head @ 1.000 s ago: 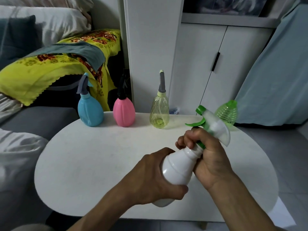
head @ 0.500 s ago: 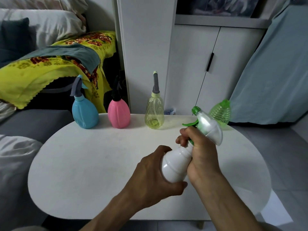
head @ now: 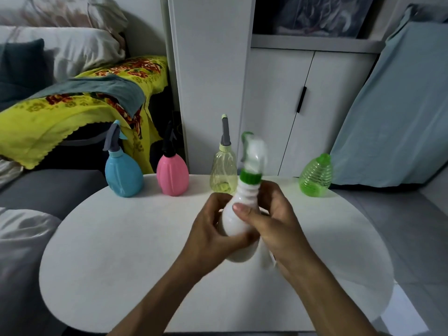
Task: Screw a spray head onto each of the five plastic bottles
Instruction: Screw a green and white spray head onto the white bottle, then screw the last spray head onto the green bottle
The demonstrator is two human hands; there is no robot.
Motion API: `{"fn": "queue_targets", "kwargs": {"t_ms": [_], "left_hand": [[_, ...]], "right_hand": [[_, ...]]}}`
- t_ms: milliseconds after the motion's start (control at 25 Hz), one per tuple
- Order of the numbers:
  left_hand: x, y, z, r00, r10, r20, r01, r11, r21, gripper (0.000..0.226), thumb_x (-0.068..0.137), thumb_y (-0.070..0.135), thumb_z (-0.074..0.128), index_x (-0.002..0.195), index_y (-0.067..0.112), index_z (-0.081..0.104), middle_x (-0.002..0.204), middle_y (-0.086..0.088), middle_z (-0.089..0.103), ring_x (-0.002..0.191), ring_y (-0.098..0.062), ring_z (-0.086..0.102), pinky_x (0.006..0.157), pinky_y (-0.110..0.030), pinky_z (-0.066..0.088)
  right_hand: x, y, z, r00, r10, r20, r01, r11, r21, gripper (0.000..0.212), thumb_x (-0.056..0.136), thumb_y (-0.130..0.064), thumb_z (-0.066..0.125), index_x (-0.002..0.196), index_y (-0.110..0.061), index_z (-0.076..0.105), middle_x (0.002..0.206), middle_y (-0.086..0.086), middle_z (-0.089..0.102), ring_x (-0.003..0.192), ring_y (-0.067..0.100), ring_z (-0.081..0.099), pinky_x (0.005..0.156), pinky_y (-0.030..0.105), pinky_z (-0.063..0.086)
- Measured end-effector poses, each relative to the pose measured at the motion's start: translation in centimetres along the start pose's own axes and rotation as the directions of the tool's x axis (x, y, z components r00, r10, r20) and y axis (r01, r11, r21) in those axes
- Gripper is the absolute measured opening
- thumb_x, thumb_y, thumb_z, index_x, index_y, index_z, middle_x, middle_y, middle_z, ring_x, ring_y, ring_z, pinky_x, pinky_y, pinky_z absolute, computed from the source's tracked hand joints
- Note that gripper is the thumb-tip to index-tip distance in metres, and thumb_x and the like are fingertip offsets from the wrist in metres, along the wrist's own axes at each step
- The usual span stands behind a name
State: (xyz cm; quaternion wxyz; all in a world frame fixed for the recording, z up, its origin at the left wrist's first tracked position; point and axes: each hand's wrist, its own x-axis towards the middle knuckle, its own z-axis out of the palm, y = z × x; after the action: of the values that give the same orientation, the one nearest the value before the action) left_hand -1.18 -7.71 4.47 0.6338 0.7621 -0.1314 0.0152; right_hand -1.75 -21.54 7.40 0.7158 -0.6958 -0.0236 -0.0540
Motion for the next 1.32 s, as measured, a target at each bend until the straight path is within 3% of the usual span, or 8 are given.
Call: {"fn": "queue_targets", "kwargs": {"t_ms": [120, 240, 360, 640, 960, 1120, 1240, 1320], "left_hand": [[1.1, 0.1, -0.2, 0.995, -0.086, 0.054, 0.090, 0.992, -0.083, 0.072, 0.064, 0.044, 0.087, 0.128, 0.041, 0.054, 0.121, 0.022, 0.065, 0.114, -0.002, 0.061, 0.086, -0.020, 0.051], [2.0, -0.7, -0.4, 0.945, -0.327, -0.016, 0.318, 0.927, -0.198, 0.073, 0.073, 0.043, 0.082, 0.138, 0.036, 0.049, 0.135, 0.012, 0.056, 0.120, -0.008, 0.054, 0.083, -0.023, 0.045], [2.7, -1.5, -1.6, 0.911, -0.407, -0.073, 0.363, 0.872, -0.330, 0.051, 0.083, 0.036, 0.075, 0.130, 0.034, 0.056, 0.132, 0.006, 0.059, 0.113, -0.010, 0.055, 0.092, -0.033, 0.042], [3.5, -2.3, -1.9, 0.915, -0.388, -0.109, 0.341, 0.890, -0.302, 0.041, 0.082, 0.046, 0.071, 0.122, 0.040, 0.062, 0.124, 0.020, 0.062, 0.107, 0.008, 0.055, 0.081, -0.021, 0.044], [3.7, -2.0, -0.7, 0.899, -0.418, -0.133, 0.369, 0.885, -0.284, 0.037, 0.082, 0.039, 0.074, 0.117, 0.045, 0.062, 0.129, 0.016, 0.057, 0.124, -0.009, 0.050, 0.074, -0.021, 0.041], [3.1, -1.9, -0.6, 0.890, -0.435, -0.137, 0.388, 0.880, -0.272, 0.035, 0.084, 0.037, 0.073, 0.117, 0.044, 0.062, 0.134, 0.012, 0.055, 0.124, -0.015, 0.050, 0.086, -0.032, 0.040], [2.8, -1.8, -0.8, 0.883, -0.434, -0.177, 0.389, 0.890, -0.238, 0.033, 0.084, 0.034, 0.074, 0.114, 0.043, 0.064, 0.134, 0.007, 0.056, 0.125, -0.015, 0.051, 0.087, -0.033, 0.040], [2.9, -1.8, -1.1, 0.884, -0.420, -0.206, 0.380, 0.901, -0.208, 0.033, 0.084, 0.033, 0.074, 0.114, 0.042, 0.065, 0.134, 0.005, 0.057, 0.124, -0.015, 0.052, 0.086, -0.033, 0.041]], "right_hand": [[0.9, -0.2, -0.9, 0.987, -0.131, -0.092, 0.104, 0.961, -0.256, 0.042, 0.070, -0.038, 0.080, 0.107, -0.042, 0.062, 0.107, -0.018, 0.072, 0.099, 0.001, 0.067, 0.079, 0.034, 0.058], [5.5, -1.7, -3.5, 0.951, -0.234, -0.204, 0.161, 0.934, -0.319, 0.035, 0.075, -0.028, 0.082, 0.100, -0.044, 0.063, 0.100, -0.026, 0.071, 0.091, -0.010, 0.064, 0.073, 0.025, 0.050], [11.3, -0.6, -6.4, 0.932, -0.231, -0.280, 0.117, 0.922, -0.370, 0.035, 0.080, -0.011, 0.078, 0.108, -0.024, 0.062, 0.112, -0.004, 0.070, 0.105, 0.015, 0.065, 0.089, 0.036, 0.051], [17.5, 7.6, -9.3, 0.937, -0.183, -0.298, 0.043, 0.906, -0.422, 0.040, 0.082, -0.015, 0.074, 0.117, -0.022, 0.057, 0.114, -0.005, 0.065, 0.108, 0.024, 0.063, 0.084, 0.032, 0.044], [18.0, 9.0, -9.0, 0.937, -0.214, -0.277, 0.063, 0.882, -0.467, 0.046, 0.085, -0.023, 0.073, 0.127, -0.020, 0.054, 0.115, -0.005, 0.063, 0.101, 0.017, 0.060, 0.081, 0.029, 0.041], [17.5, 8.3, -9.3, 0.952, -0.170, -0.256, 0.026, 0.874, -0.484, 0.049, 0.088, -0.021, 0.072, 0.133, -0.015, 0.053, 0.126, 0.007, 0.065, 0.109, 0.025, 0.061, 0.084, 0.032, 0.045], [16.7, 7.3, -9.2, 0.981, -0.042, -0.189, -0.045, 0.900, -0.433, 0.075, 0.085, -0.014, 0.075, 0.148, -0.017, 0.034, 0.135, -0.002, 0.052, 0.116, 0.021, 0.055, 0.092, 0.038, 0.047], [16.0, 6.3, -10.2, 0.979, 0.006, -0.204, -0.094, 0.902, -0.422, 0.080, 0.082, -0.005, 0.075, 0.149, -0.019, 0.032, 0.129, -0.005, 0.049, 0.110, 0.019, 0.054, 0.086, 0.033, 0.048]]}}
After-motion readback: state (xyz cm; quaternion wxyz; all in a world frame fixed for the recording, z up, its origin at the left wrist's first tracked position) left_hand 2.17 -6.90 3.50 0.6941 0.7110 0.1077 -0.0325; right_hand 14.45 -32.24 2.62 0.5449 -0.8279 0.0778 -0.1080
